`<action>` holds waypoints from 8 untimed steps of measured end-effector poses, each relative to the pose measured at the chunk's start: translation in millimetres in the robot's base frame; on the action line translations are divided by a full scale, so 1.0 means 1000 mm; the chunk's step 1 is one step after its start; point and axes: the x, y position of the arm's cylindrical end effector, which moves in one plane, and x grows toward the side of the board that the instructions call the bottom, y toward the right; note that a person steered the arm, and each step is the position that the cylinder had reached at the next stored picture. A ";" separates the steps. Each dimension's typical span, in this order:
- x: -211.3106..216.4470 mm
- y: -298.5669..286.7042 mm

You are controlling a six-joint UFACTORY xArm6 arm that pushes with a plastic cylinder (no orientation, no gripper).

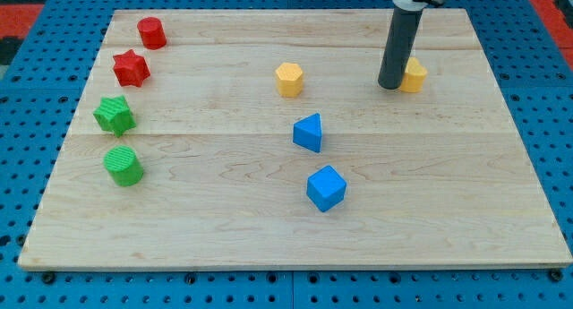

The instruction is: Move the yellow hexagon towards the center right

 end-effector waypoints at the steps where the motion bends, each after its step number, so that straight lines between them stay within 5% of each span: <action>1: -0.048 -0.026; 2: -0.036 0.030; 3: 0.035 0.044; 4: 0.035 0.033; 5: -0.051 -0.006; 6: -0.077 -0.099; 8: -0.015 -0.210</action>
